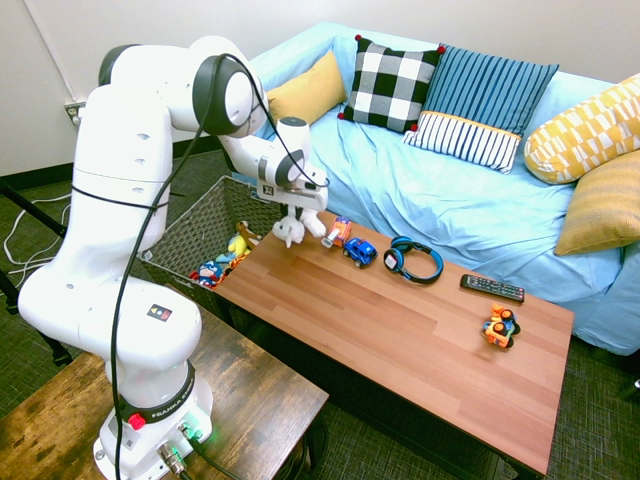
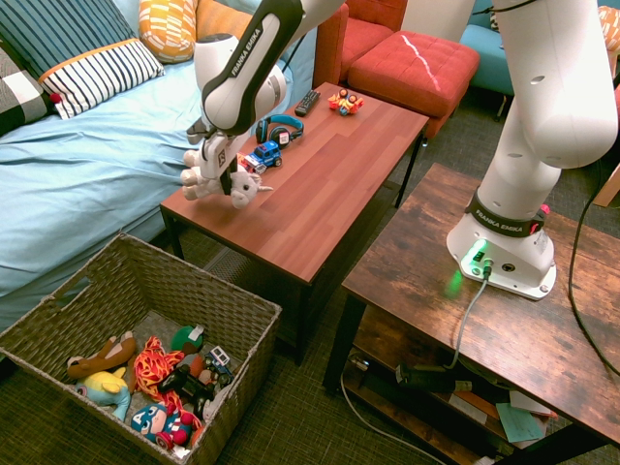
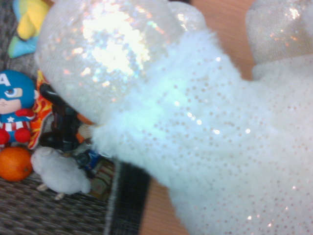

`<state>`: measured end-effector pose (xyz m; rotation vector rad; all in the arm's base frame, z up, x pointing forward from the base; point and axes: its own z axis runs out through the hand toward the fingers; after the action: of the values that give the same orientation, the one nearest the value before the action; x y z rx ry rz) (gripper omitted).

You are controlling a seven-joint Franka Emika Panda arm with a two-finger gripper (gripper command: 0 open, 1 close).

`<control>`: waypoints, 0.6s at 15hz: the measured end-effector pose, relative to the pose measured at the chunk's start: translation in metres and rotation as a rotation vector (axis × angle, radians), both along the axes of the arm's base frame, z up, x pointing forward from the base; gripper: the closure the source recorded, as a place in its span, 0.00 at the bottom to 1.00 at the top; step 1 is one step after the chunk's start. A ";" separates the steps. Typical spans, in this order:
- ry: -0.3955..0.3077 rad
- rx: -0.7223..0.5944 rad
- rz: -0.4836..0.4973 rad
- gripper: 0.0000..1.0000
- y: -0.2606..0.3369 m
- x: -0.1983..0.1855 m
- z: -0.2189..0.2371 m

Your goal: Put the stuffed toy in the basket

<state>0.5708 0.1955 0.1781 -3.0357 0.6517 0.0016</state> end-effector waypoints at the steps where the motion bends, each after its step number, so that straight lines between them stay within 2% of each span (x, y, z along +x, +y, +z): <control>1: -0.003 -0.002 0.006 1.00 0.023 -0.006 0.007; 5: -0.022 0.006 0.045 1.00 0.133 -0.031 0.015; 7: -0.015 0.027 0.067 1.00 0.178 -0.035 -0.002; 9: 0.022 0.023 0.088 1.00 0.208 -0.036 -0.039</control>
<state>0.5348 0.4030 0.1388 -3.0437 0.5151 0.0447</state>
